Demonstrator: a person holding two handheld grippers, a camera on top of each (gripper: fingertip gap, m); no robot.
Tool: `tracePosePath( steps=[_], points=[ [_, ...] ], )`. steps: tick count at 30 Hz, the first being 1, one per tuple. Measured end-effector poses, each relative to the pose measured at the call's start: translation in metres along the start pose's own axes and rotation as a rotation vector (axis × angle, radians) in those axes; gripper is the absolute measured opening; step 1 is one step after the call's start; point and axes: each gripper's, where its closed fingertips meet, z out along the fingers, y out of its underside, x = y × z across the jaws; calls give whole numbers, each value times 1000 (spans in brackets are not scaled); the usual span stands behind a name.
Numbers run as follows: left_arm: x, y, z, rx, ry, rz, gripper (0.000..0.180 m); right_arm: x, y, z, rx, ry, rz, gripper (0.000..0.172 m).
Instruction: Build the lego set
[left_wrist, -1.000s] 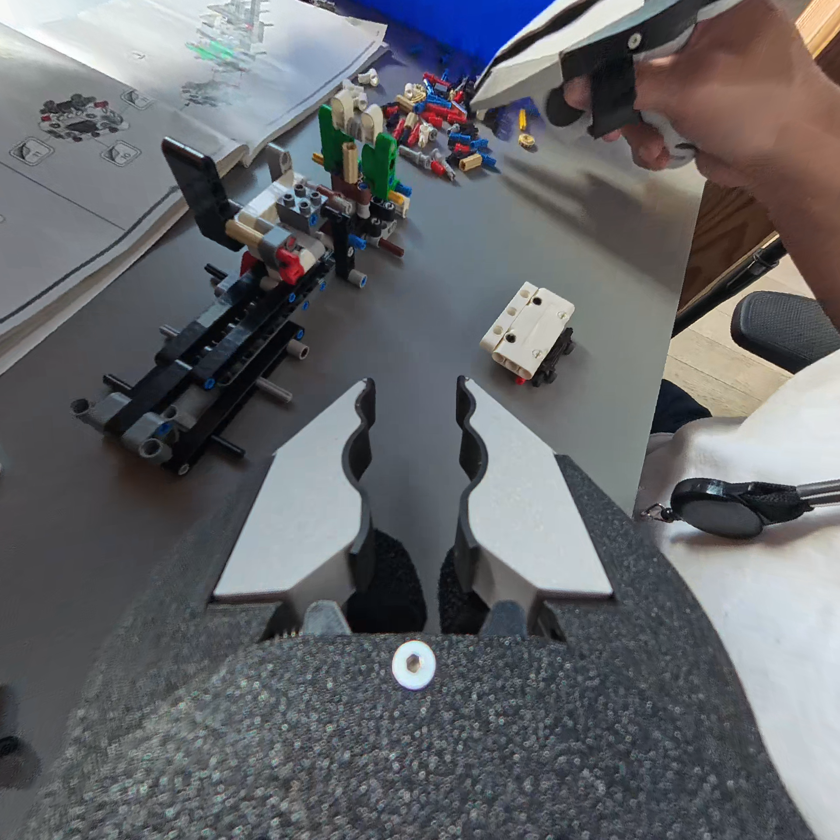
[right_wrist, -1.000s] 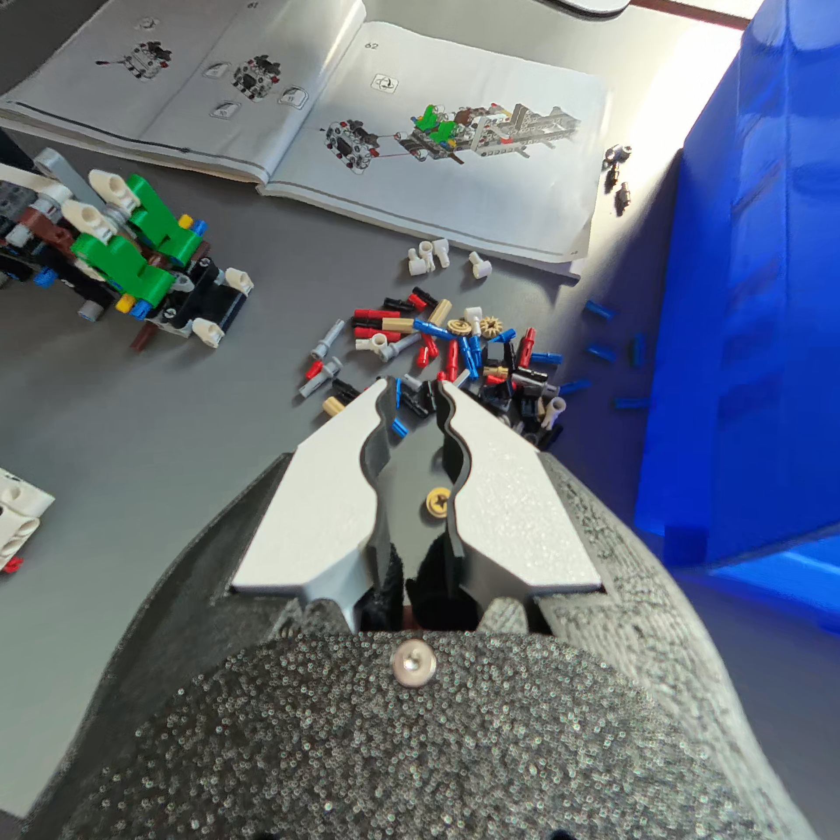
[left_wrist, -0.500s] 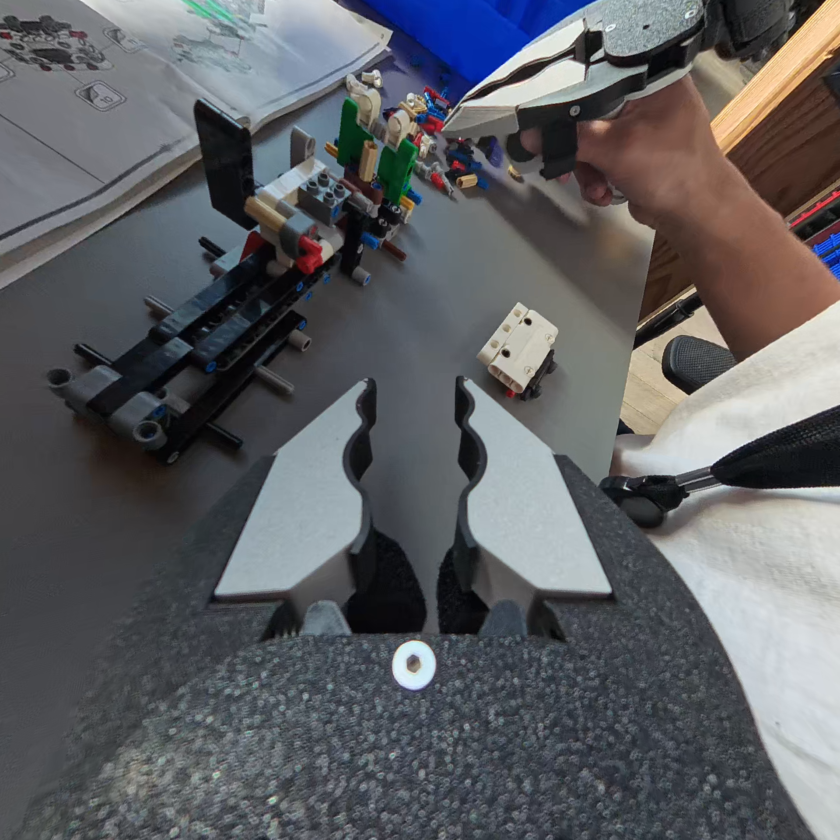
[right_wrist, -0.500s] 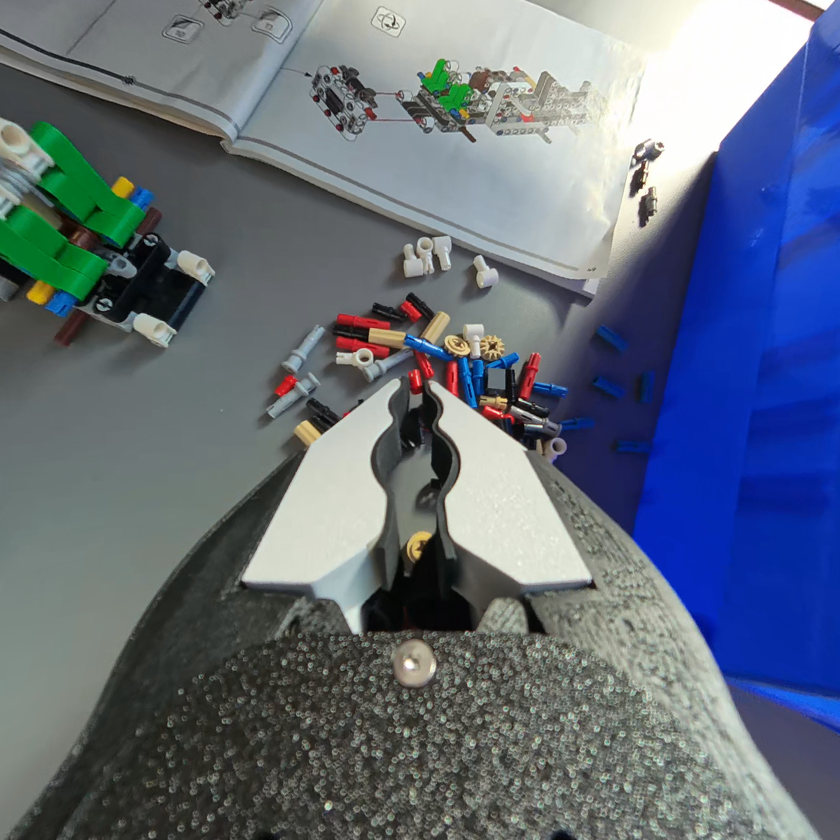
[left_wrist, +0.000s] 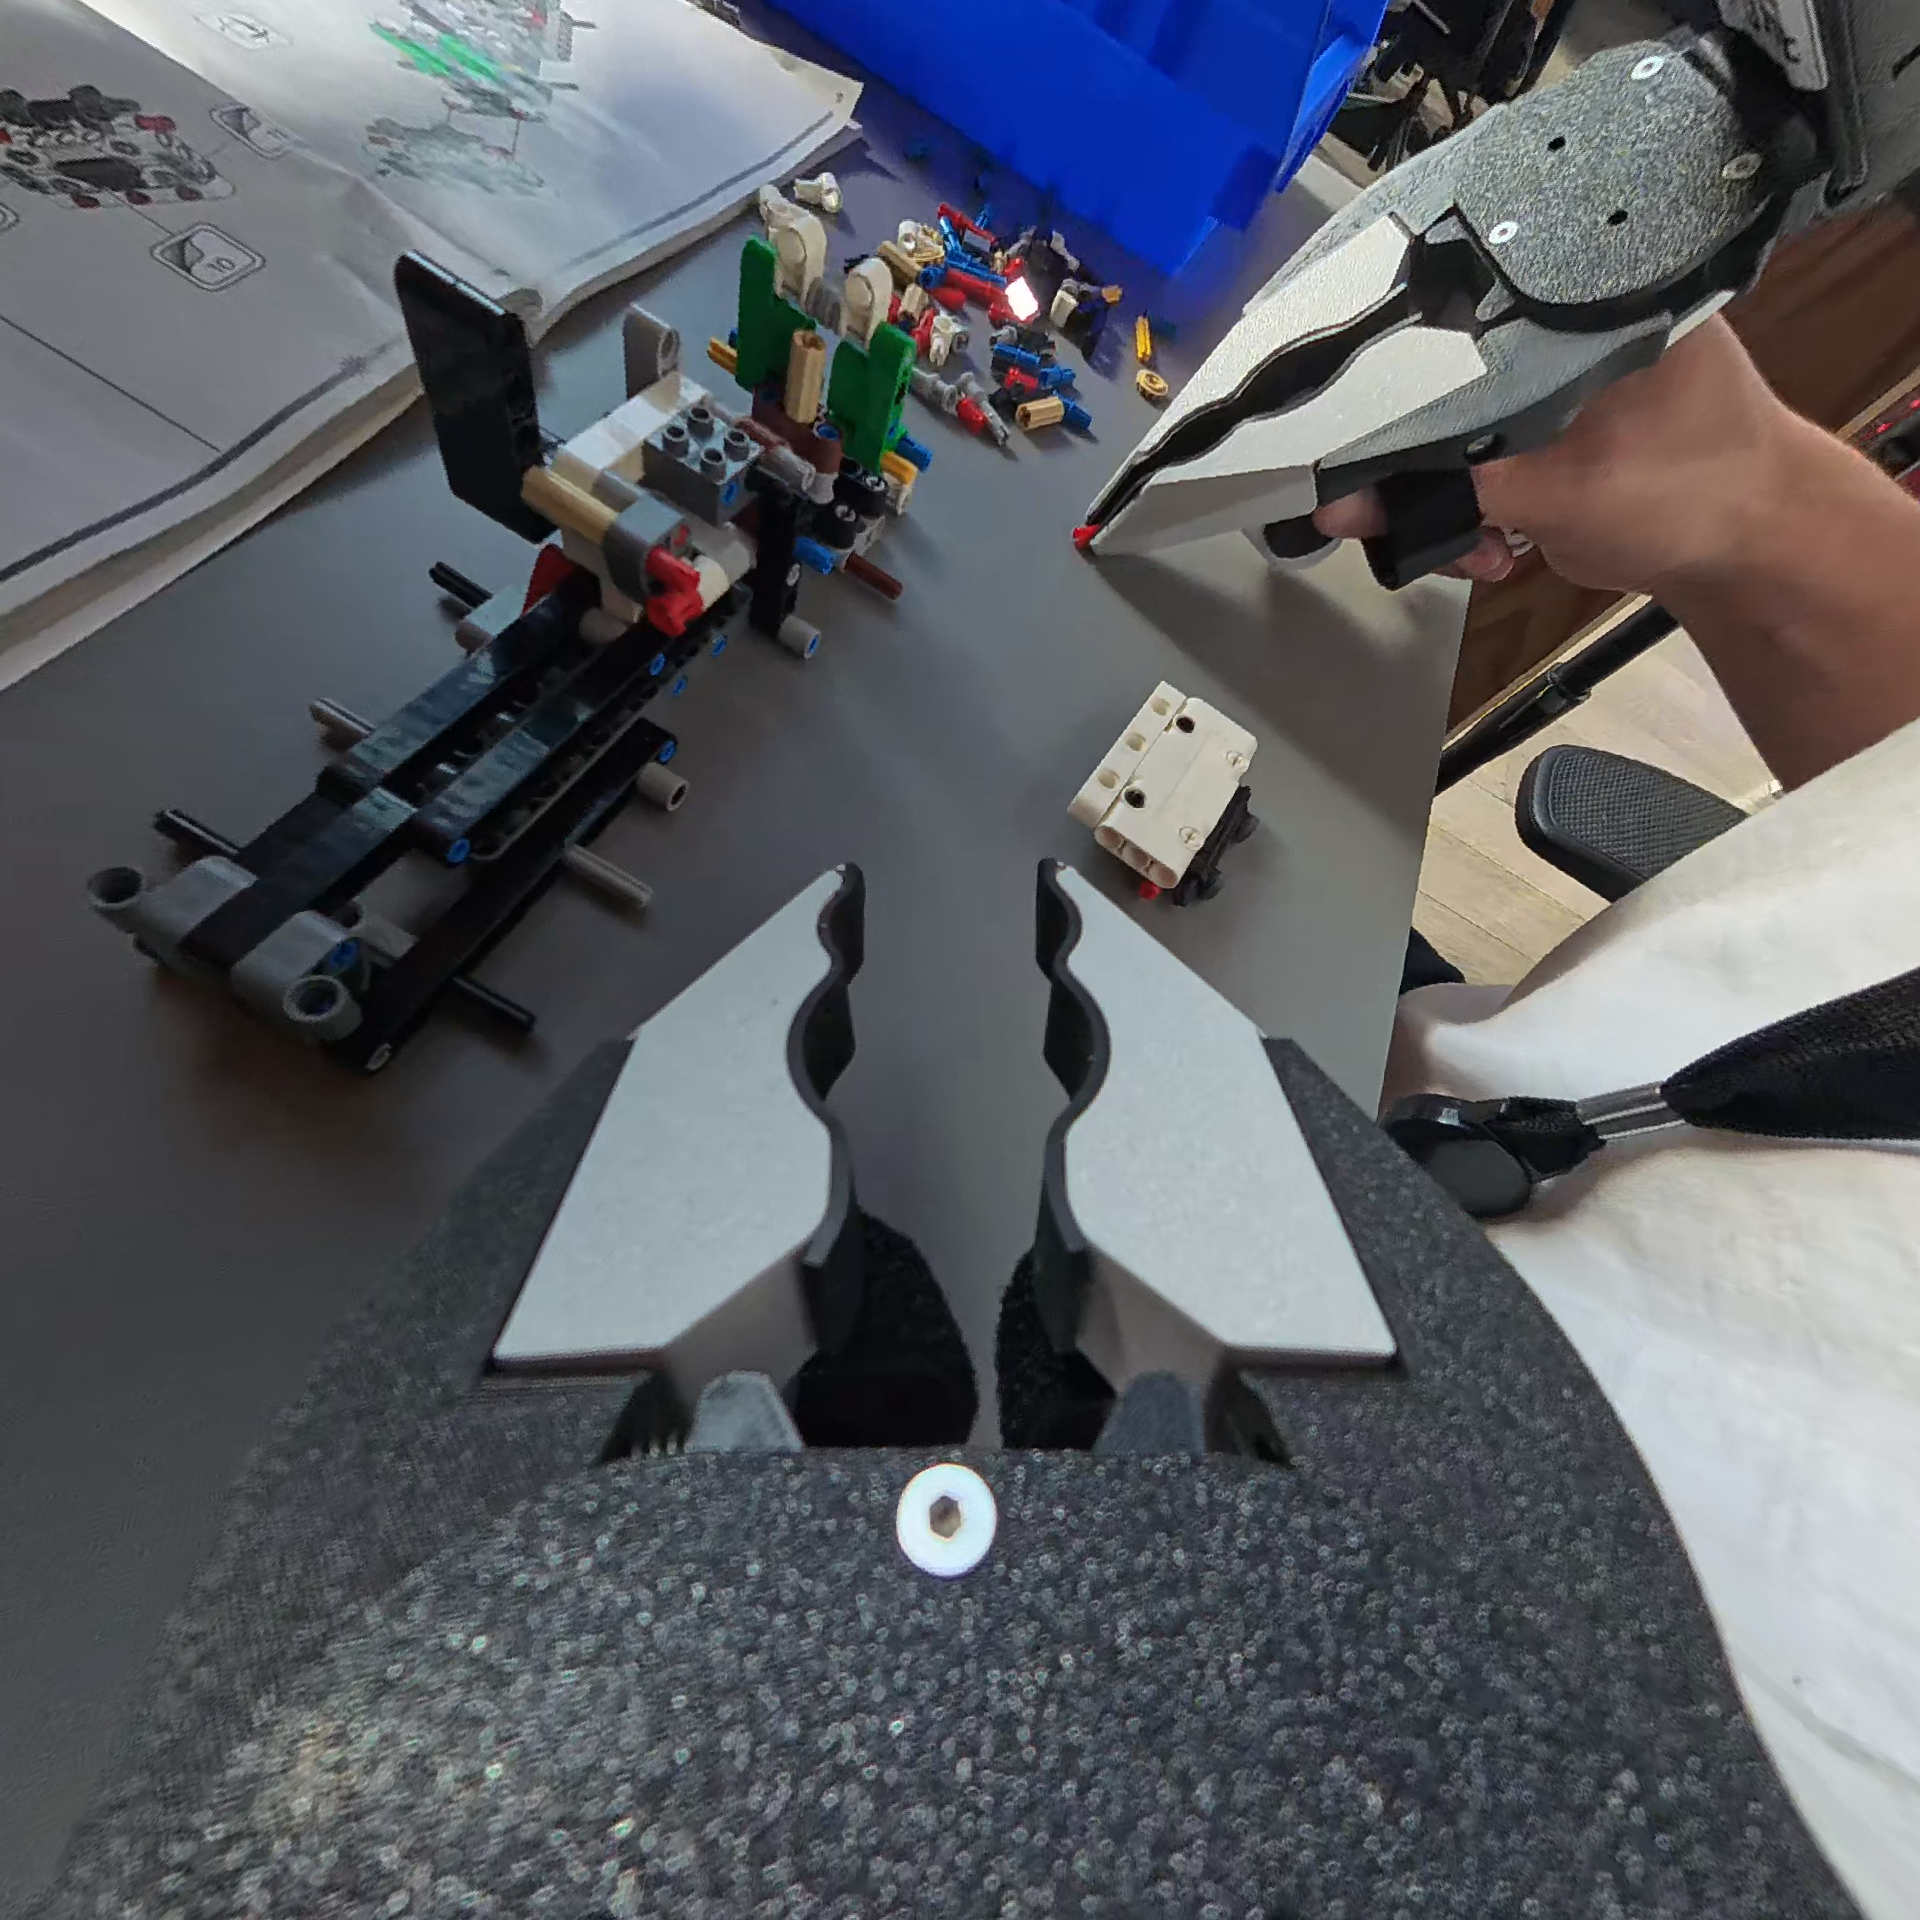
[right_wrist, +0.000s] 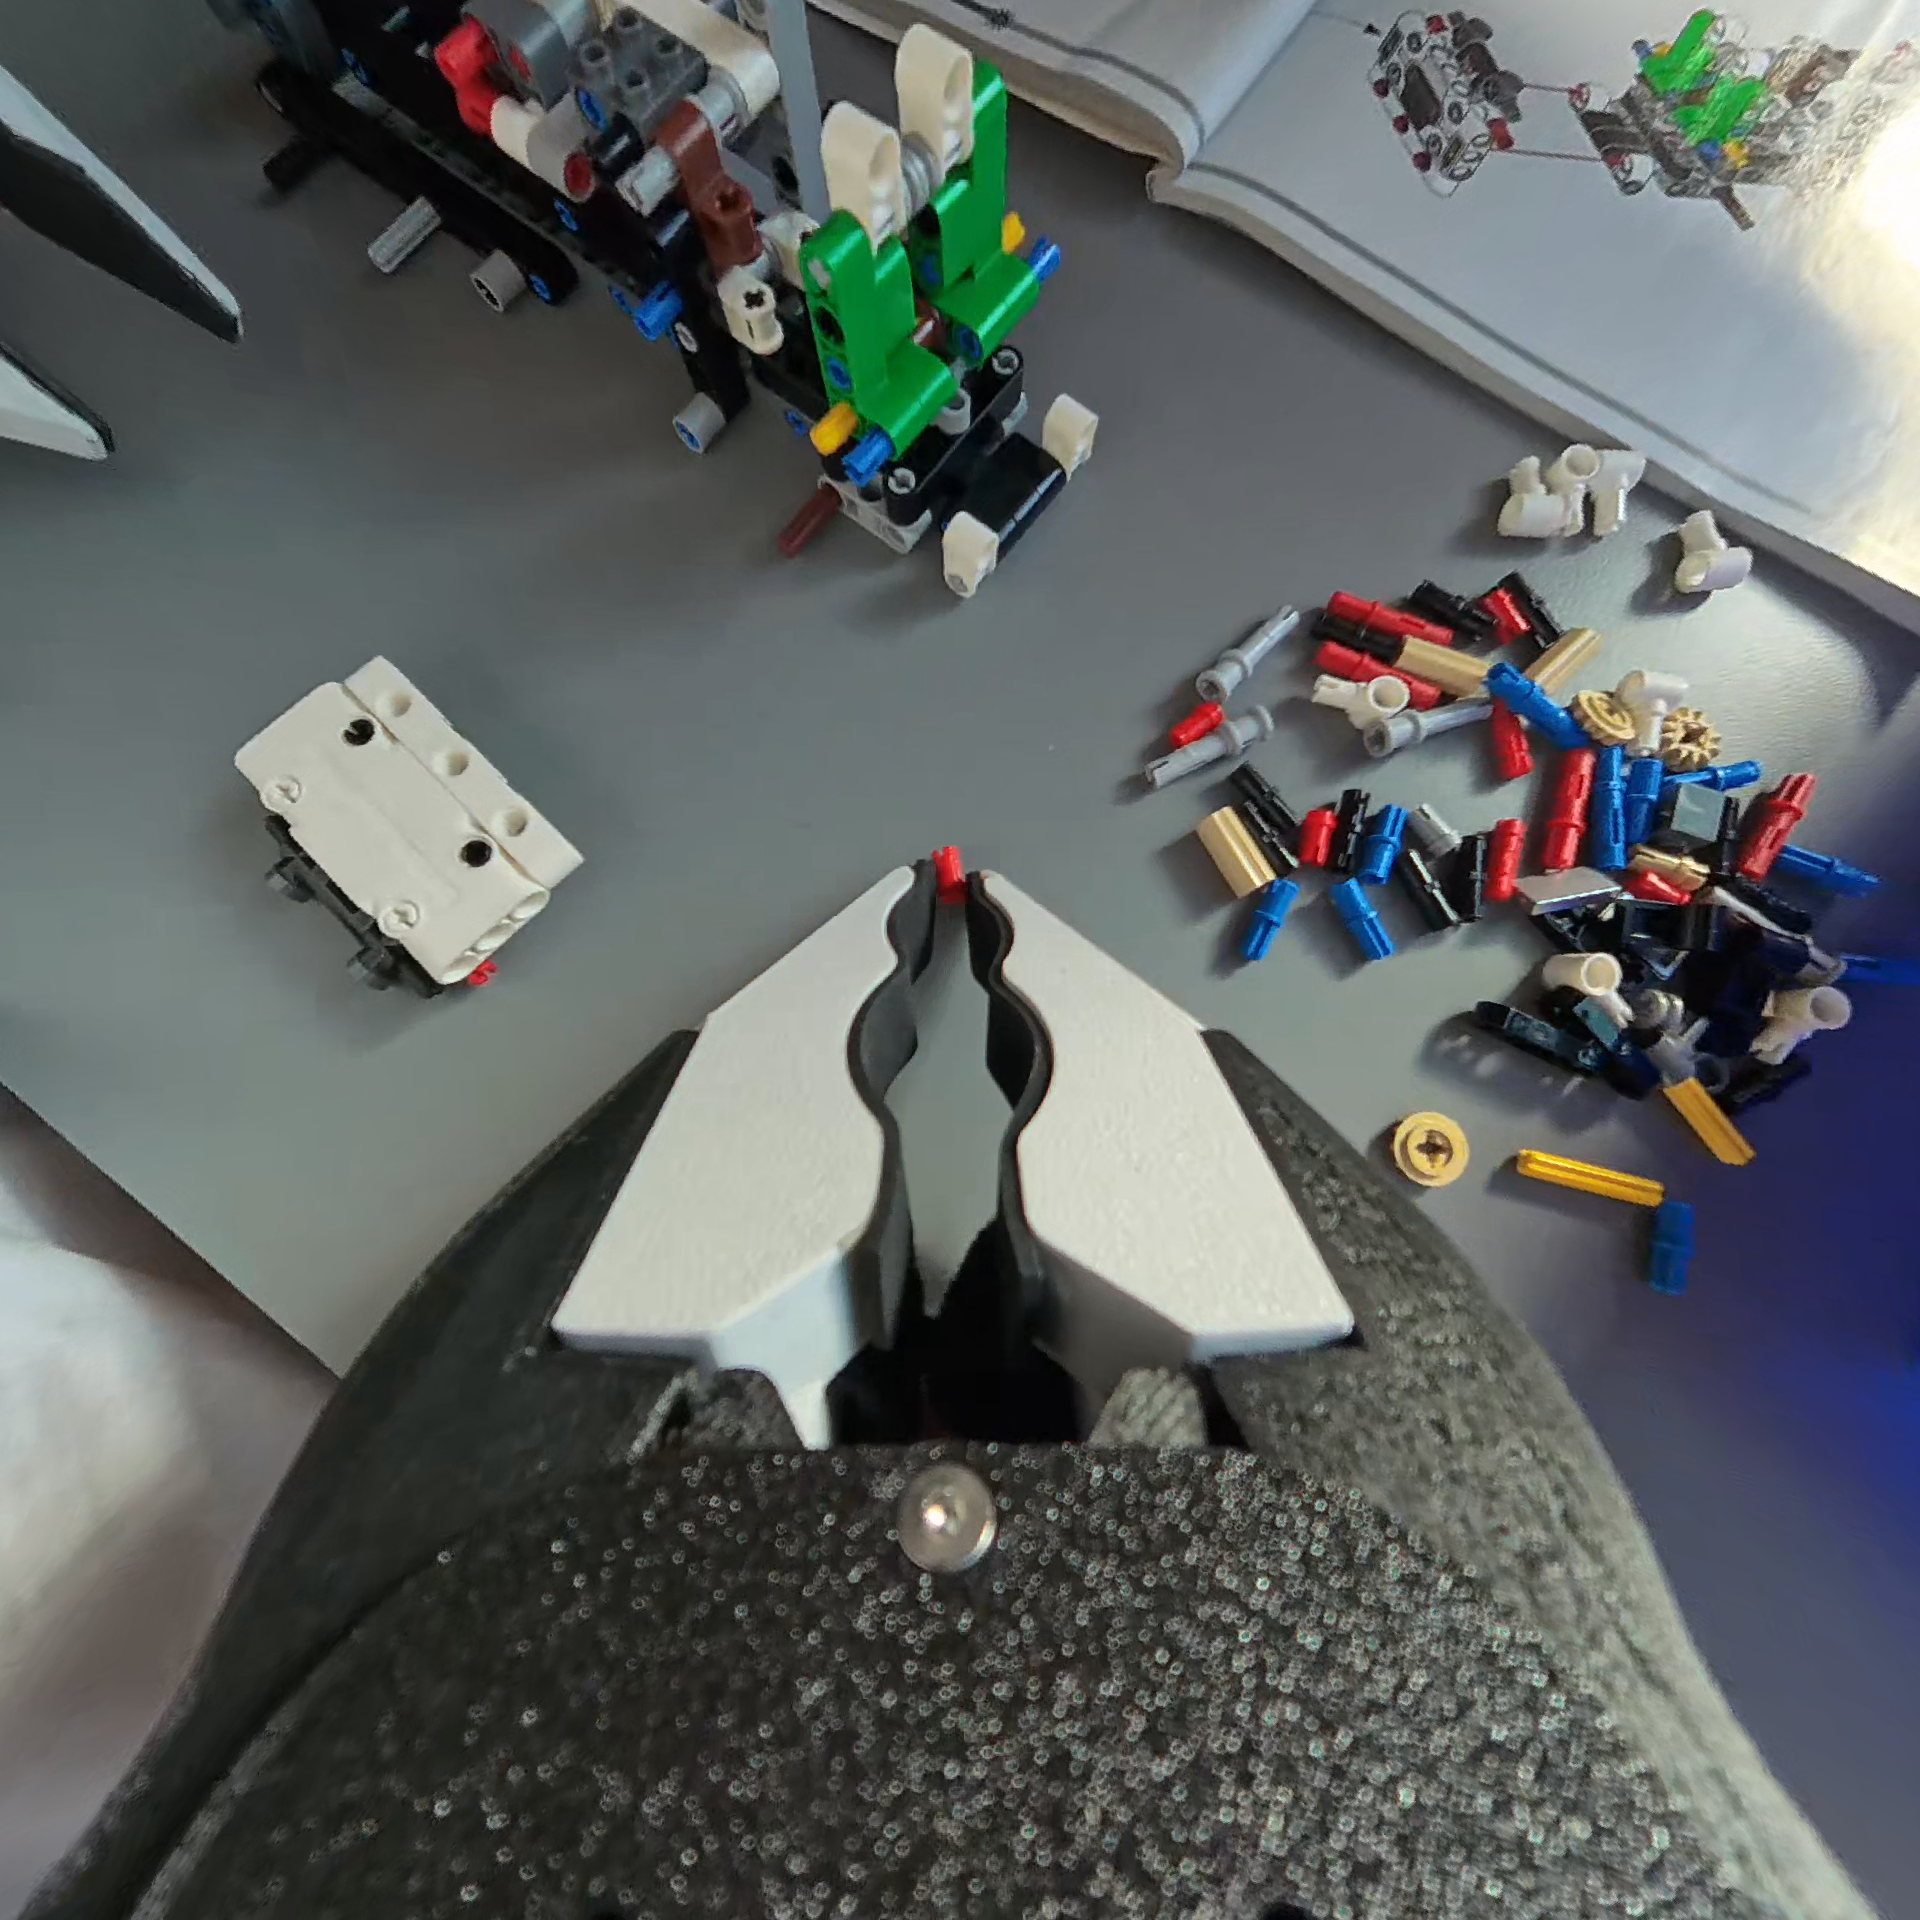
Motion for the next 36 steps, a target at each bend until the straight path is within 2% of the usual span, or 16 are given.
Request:
tracePosePath(
  steps=[1,6,9,12,19,27,30,32,36],
  points=[
    [0,0,0,-1,-4,7,31,0,0,0,6,-3,6,4],
    [1,0,0,4,-16,25,31,5,-17,-5,77,-20,38,11],
    [0,-1,-1,10,-23,28,31,31,-27,-1,82,83,30,11],
    [1,0,-1,11,-26,29,31,43,-28,13,32,150,-53,12],
    [3,1,-6,23,-27,13,31,46,-24,20,-20,166,-104,10],
    [3,0,-7,32,-23,5,31,42,-28,14,7,166,-112,4],
    [4,1,-6,27,-19,8,31,12,-22,-2,17,22,-151,4],
    [4,1,-6,28,-17,7,31,0,-8,-11,-24,-28,-158,4],
    [5,1,-6,26,-9,1,31,-24,2,-17,-14,-131,-135,4]
  ],
)
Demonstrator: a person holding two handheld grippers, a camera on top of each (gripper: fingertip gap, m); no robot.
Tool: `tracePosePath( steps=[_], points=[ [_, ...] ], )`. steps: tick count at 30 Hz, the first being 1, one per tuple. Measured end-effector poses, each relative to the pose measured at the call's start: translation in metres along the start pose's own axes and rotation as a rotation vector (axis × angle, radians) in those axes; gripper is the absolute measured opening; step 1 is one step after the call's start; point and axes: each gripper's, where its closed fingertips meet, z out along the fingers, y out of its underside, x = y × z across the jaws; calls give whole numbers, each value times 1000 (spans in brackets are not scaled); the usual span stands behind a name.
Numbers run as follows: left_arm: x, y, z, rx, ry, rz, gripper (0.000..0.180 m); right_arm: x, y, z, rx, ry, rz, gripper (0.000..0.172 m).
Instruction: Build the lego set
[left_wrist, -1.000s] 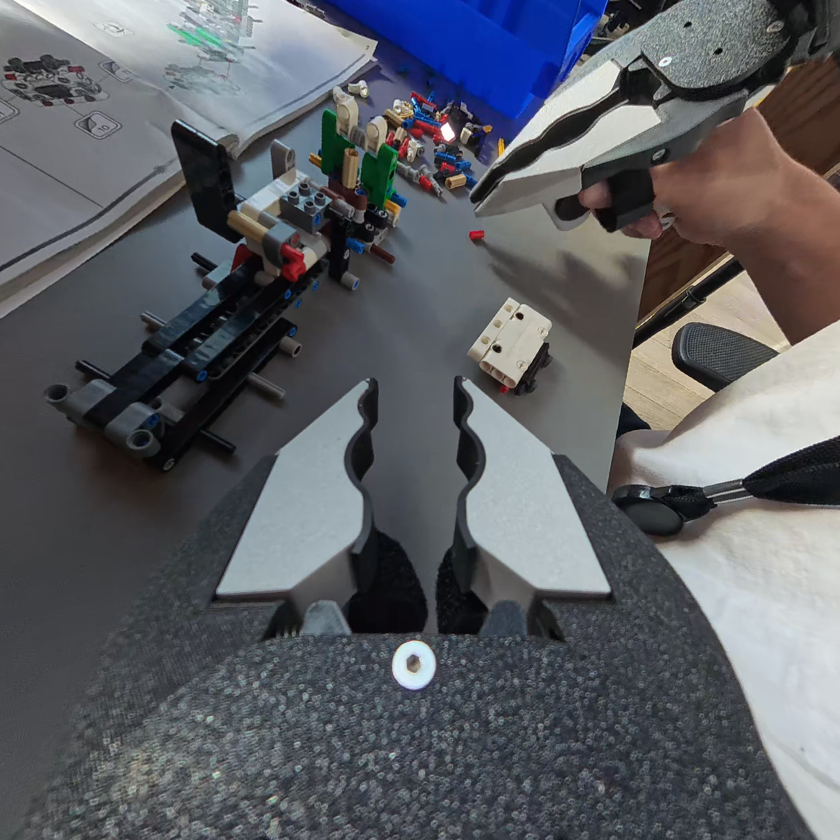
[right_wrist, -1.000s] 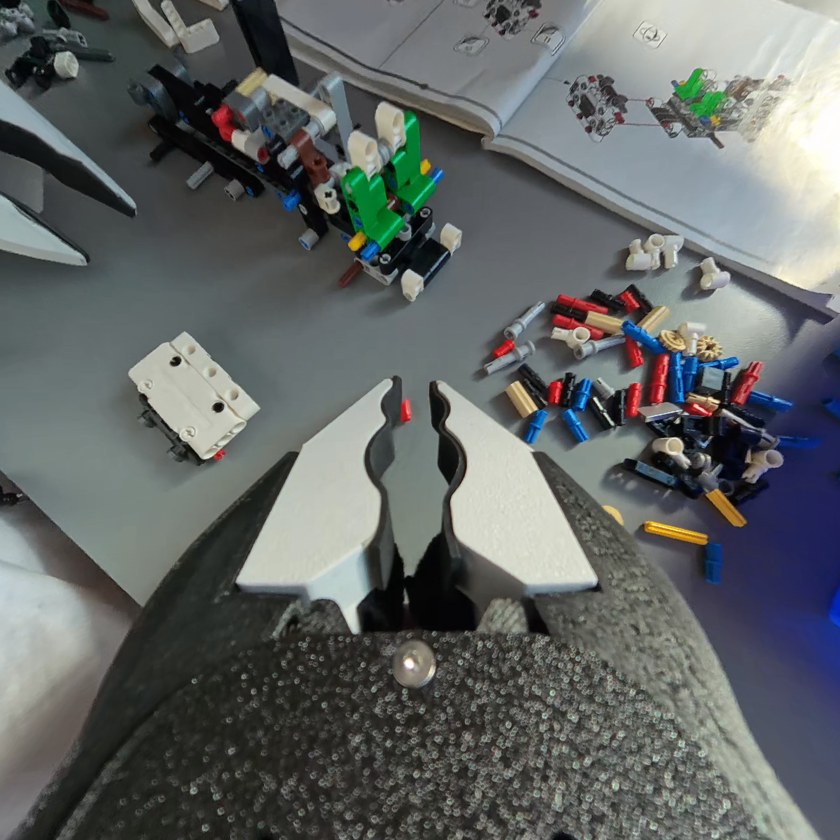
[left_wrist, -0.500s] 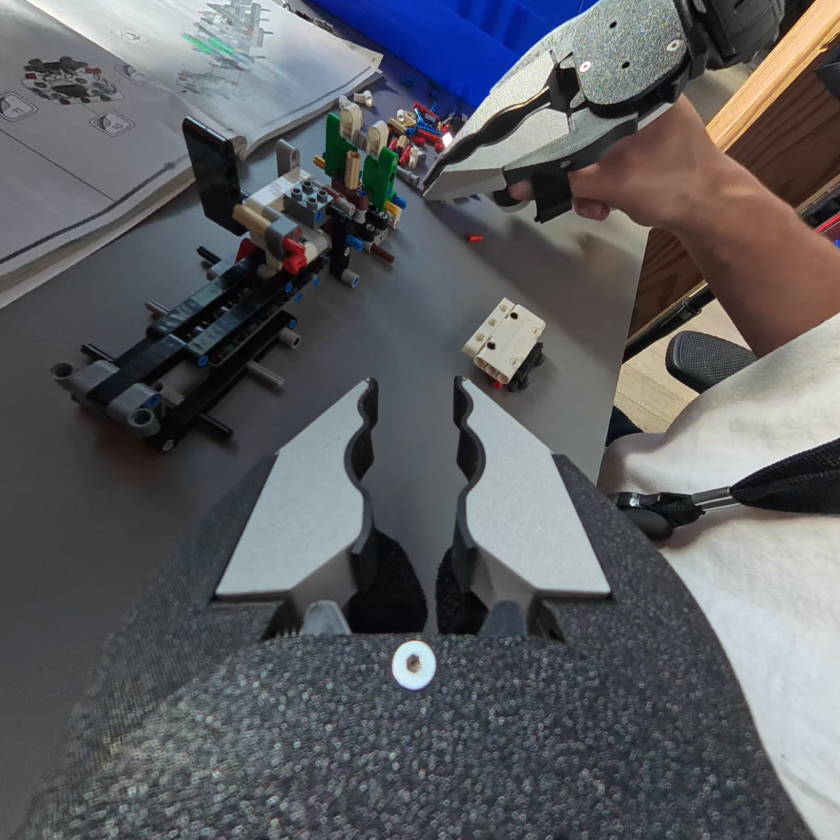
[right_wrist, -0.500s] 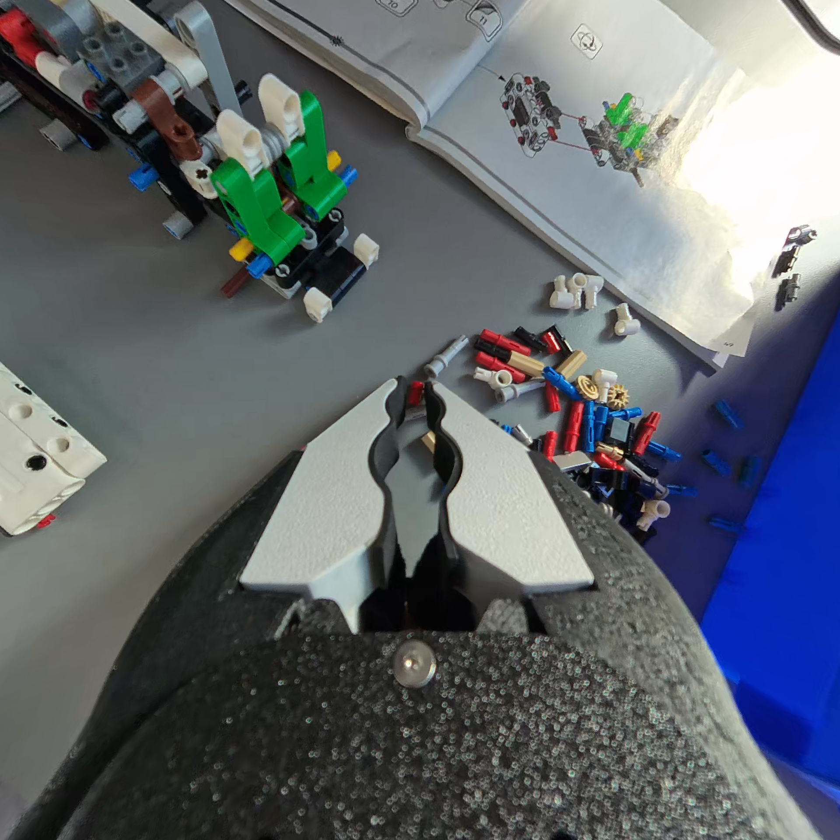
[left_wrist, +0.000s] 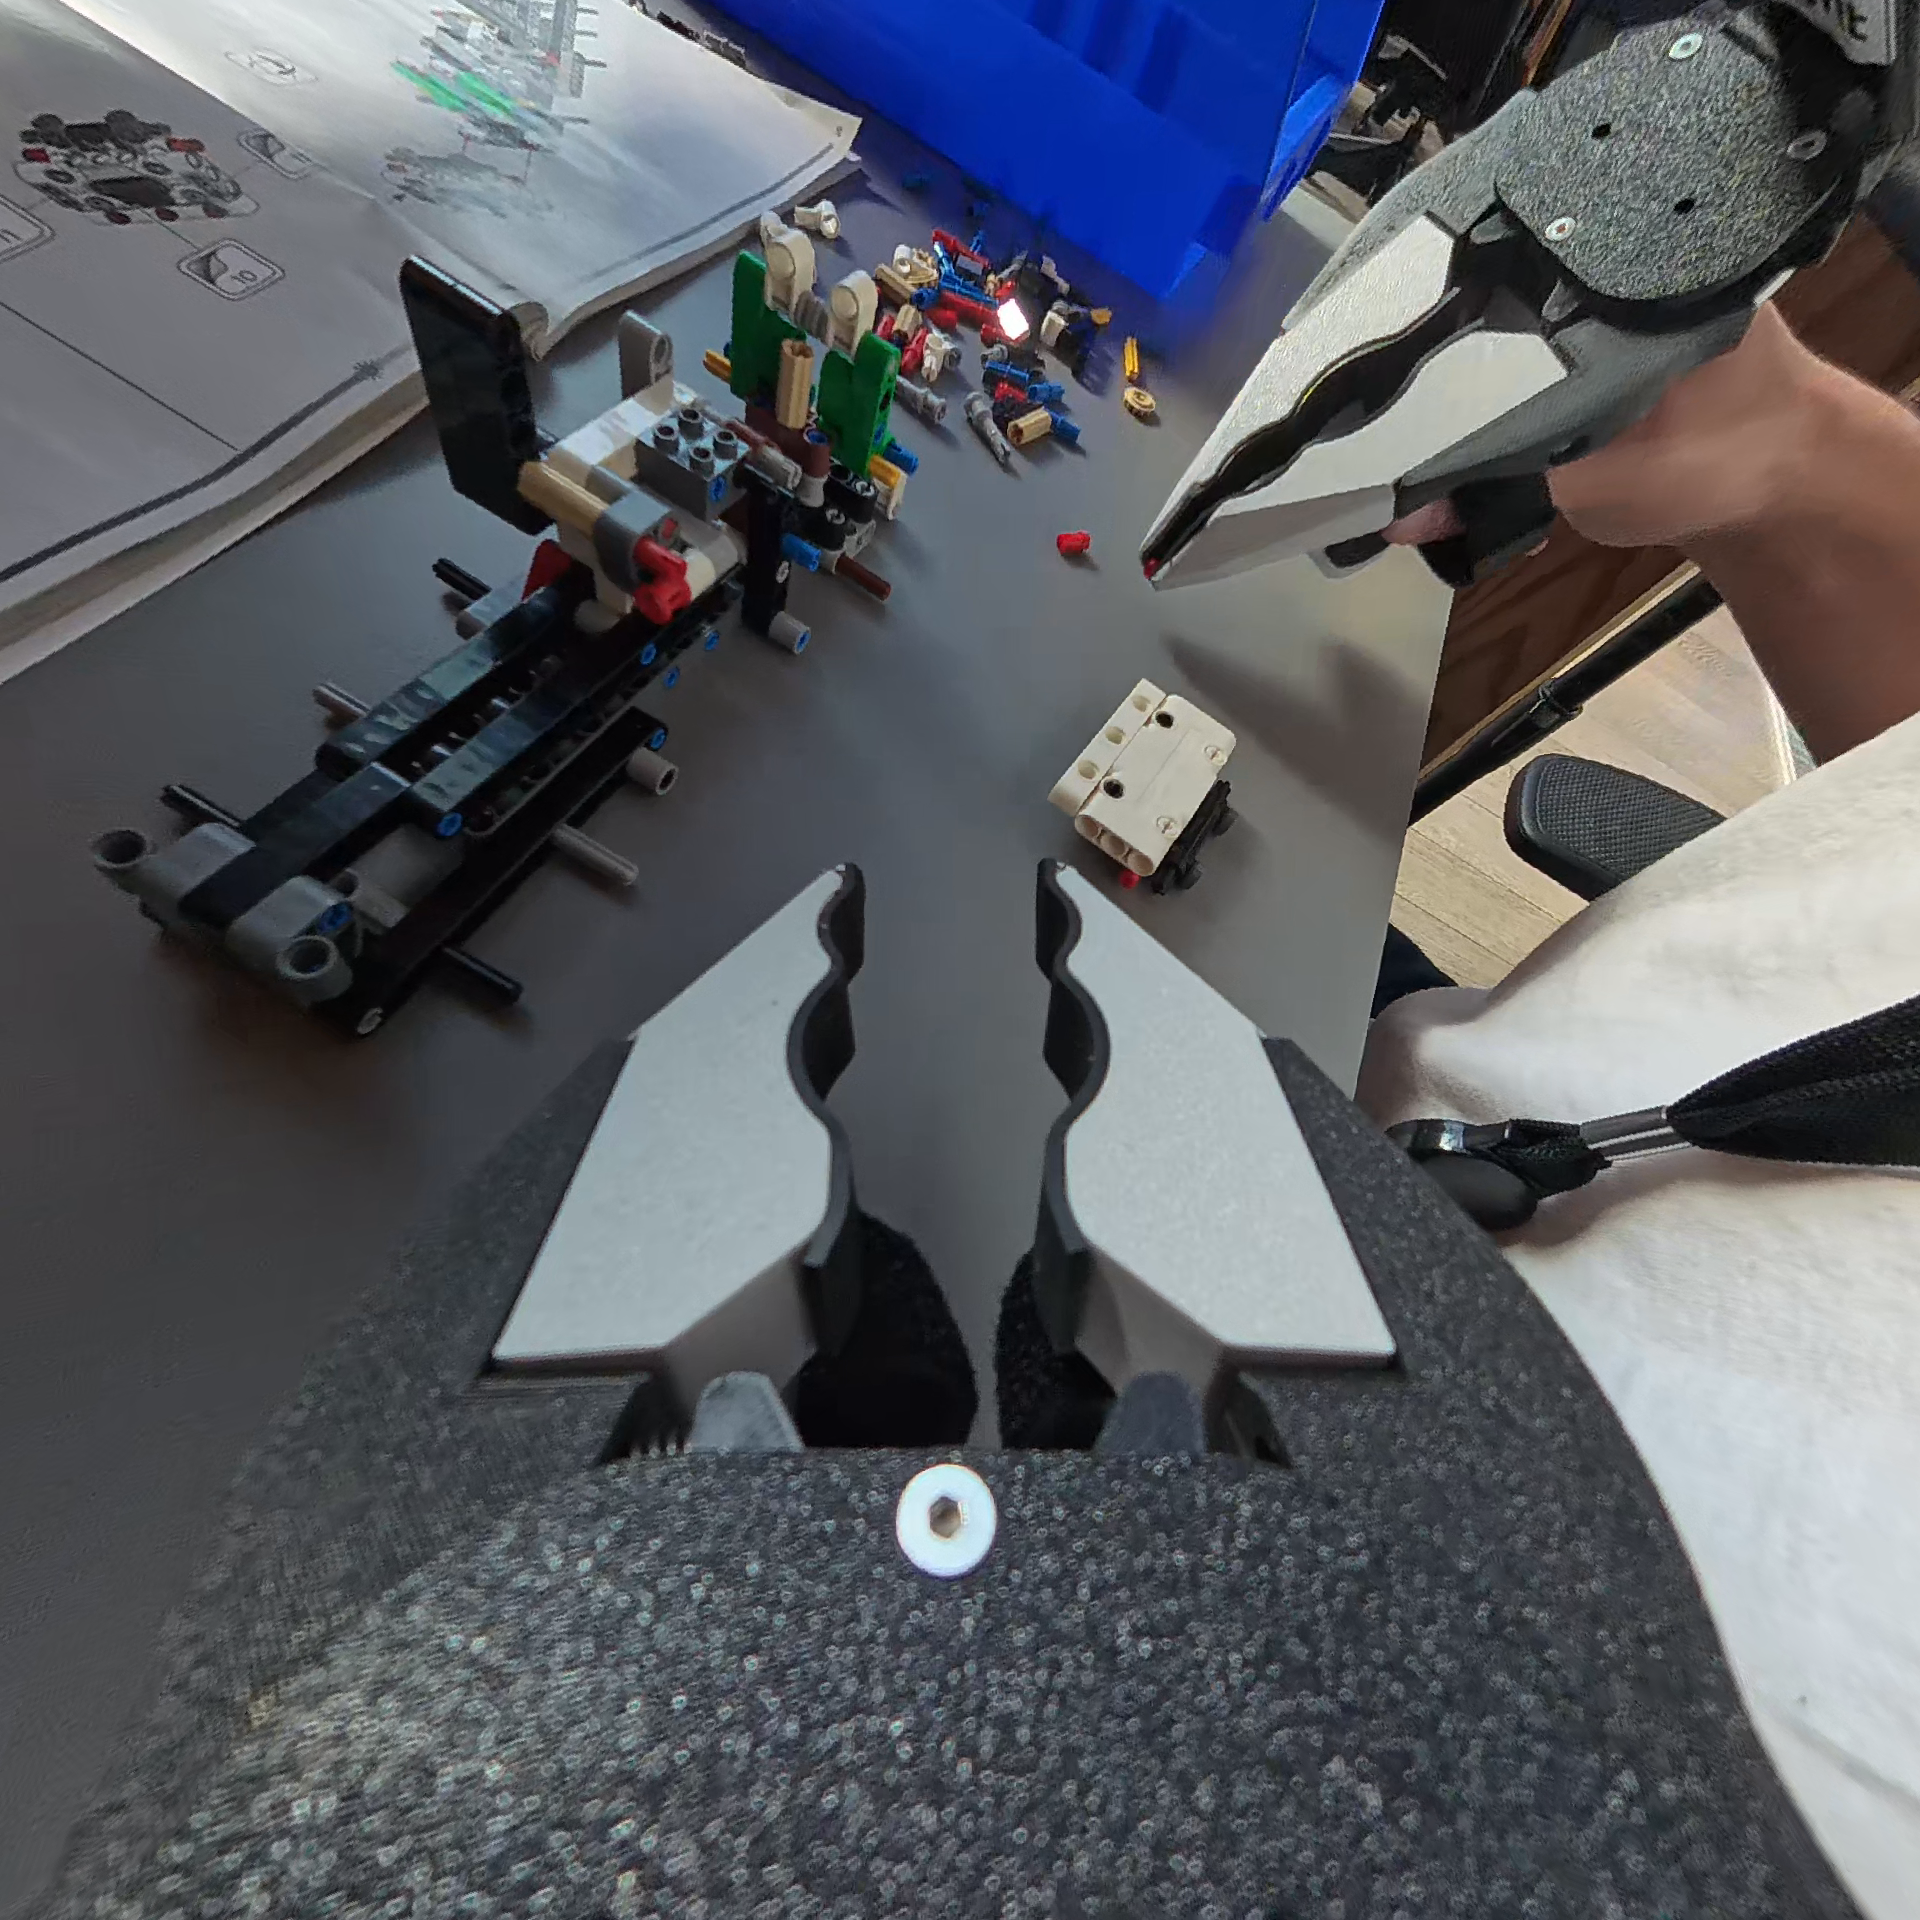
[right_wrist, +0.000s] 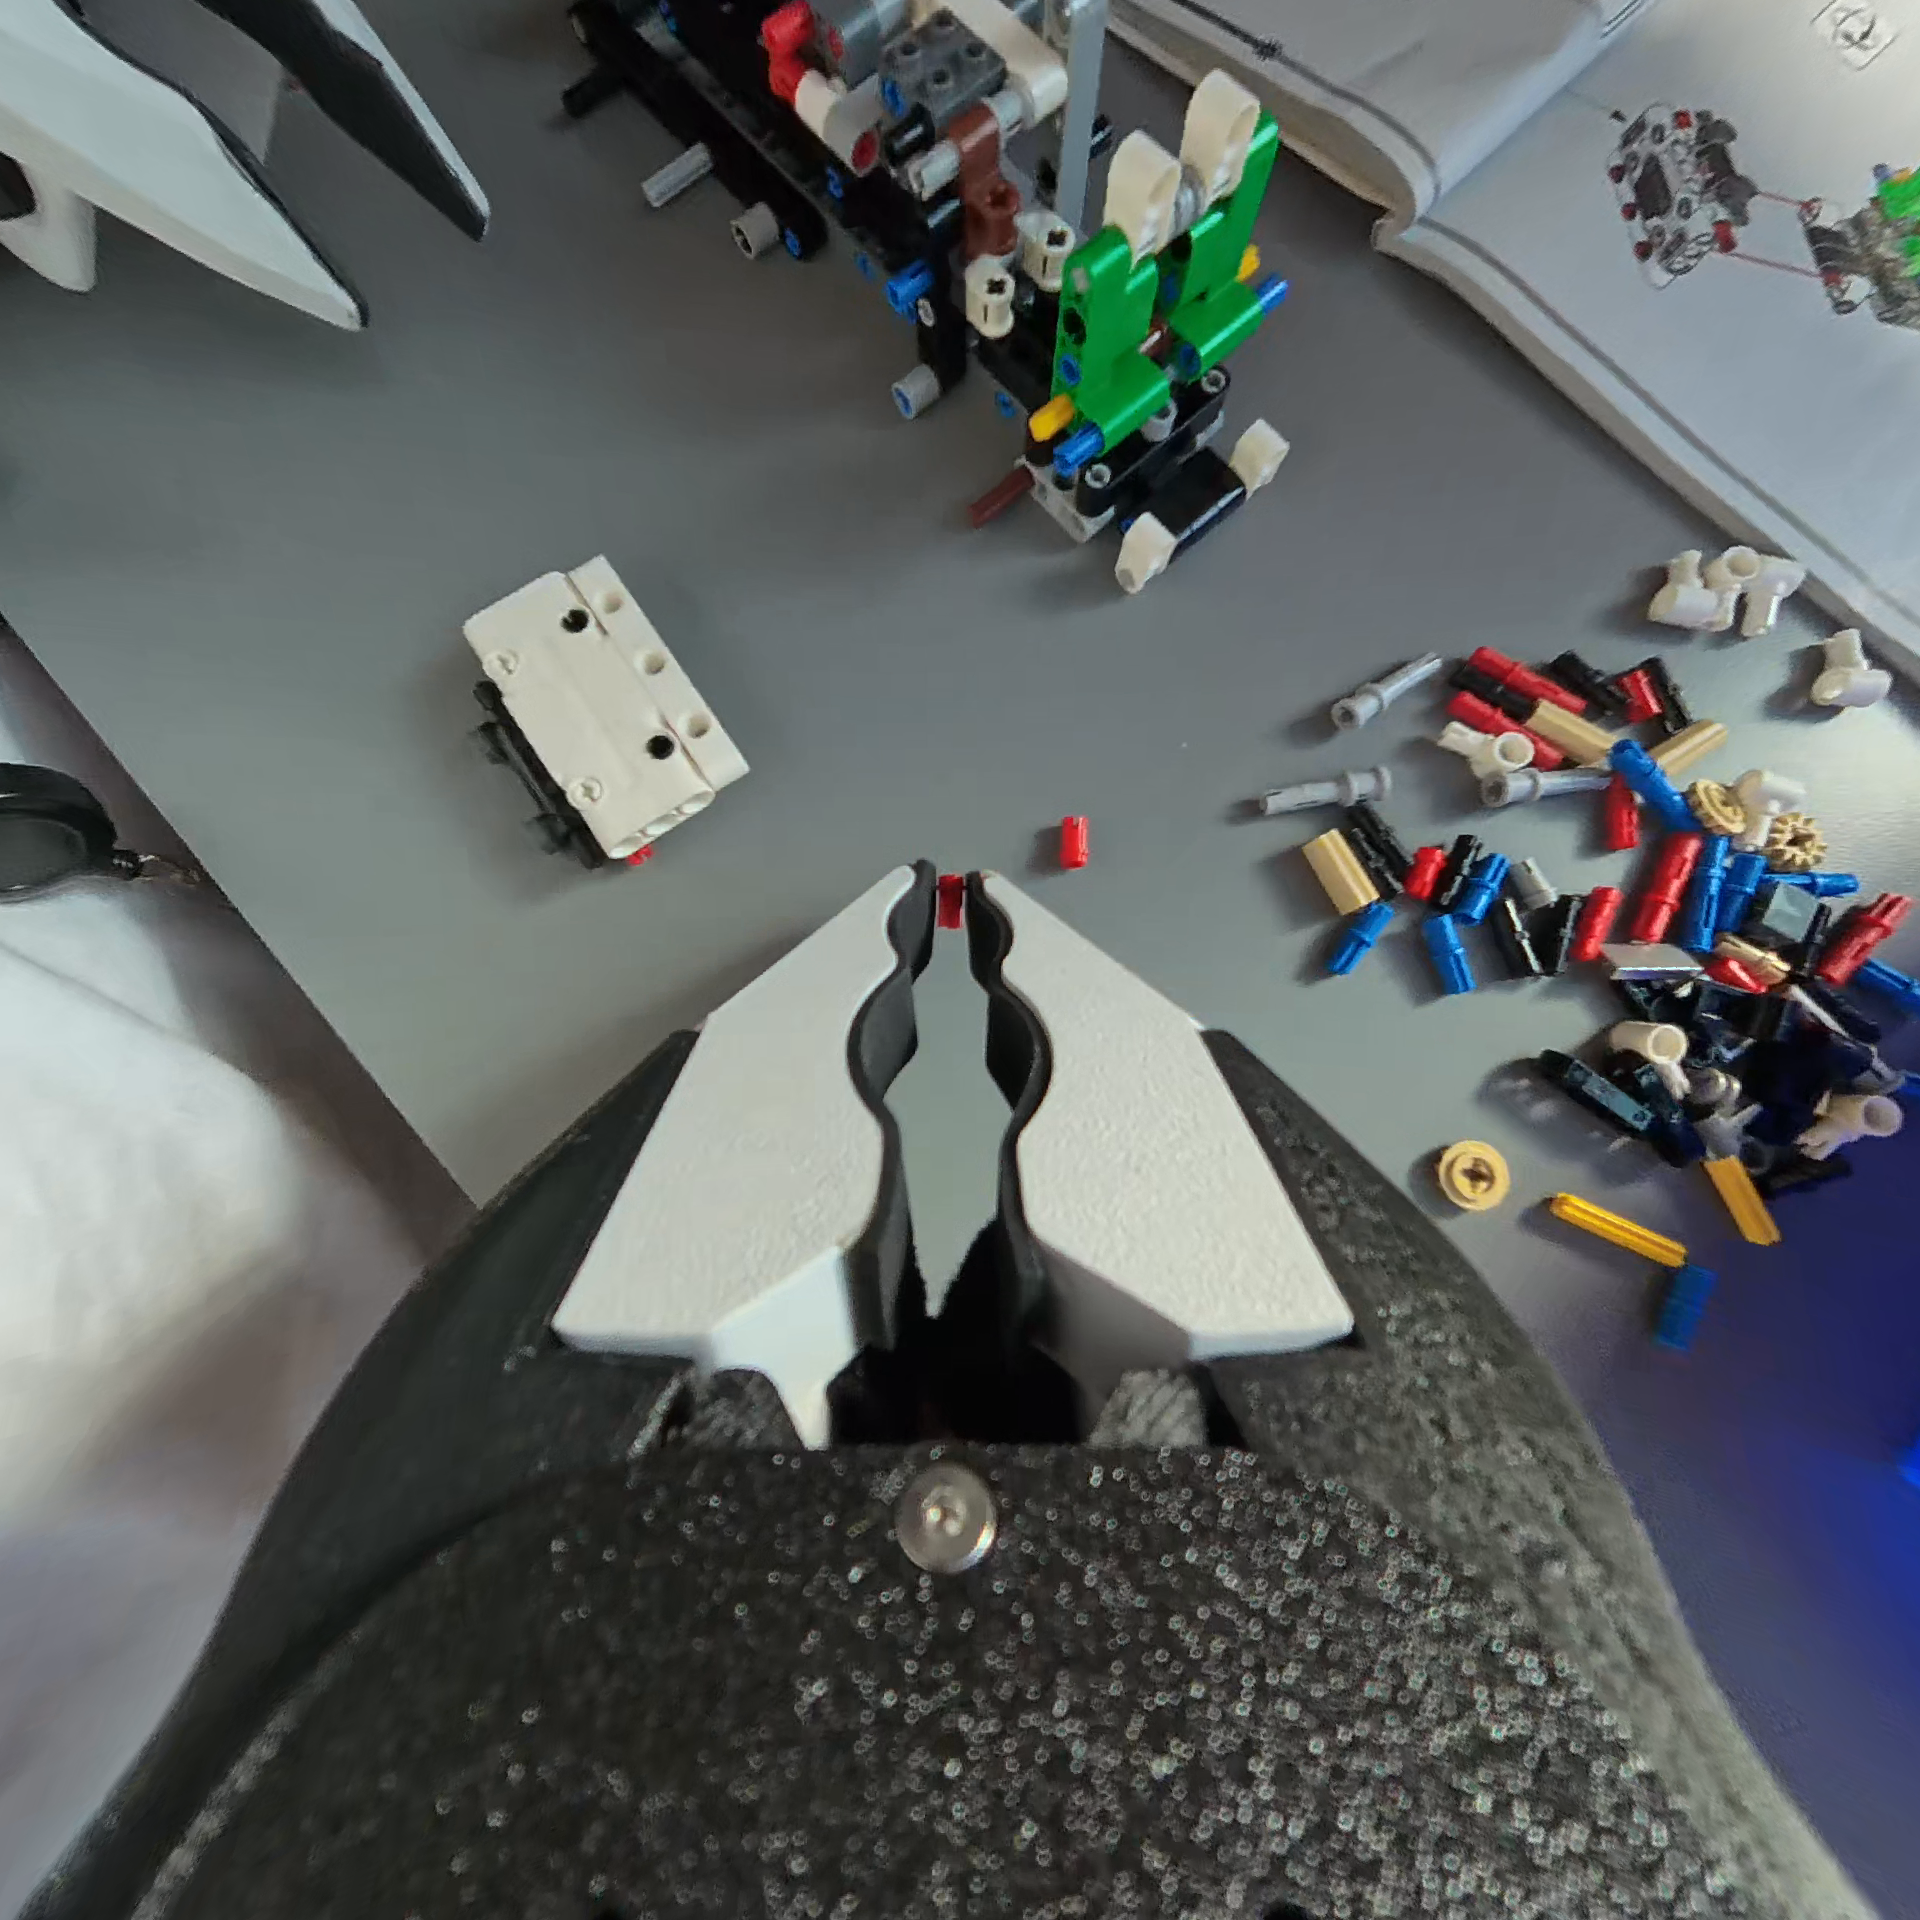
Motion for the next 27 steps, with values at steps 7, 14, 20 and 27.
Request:
tracePosePath(
  steps=[7,14,20,27],
  points=[
    [0,1,0,-4,-9,15,31,10,-1,16,-13,72,-2,5],
    [2,0,0,0,0,21,31,17,-14,-3,94,68,37,11],
    [2,-1,-1,11,1,15,31,99,0,-14,121,269,207,8],
    [2,2,-3,3,-13,14,31,95,-3,5,92,216,155,4]
  ],
)
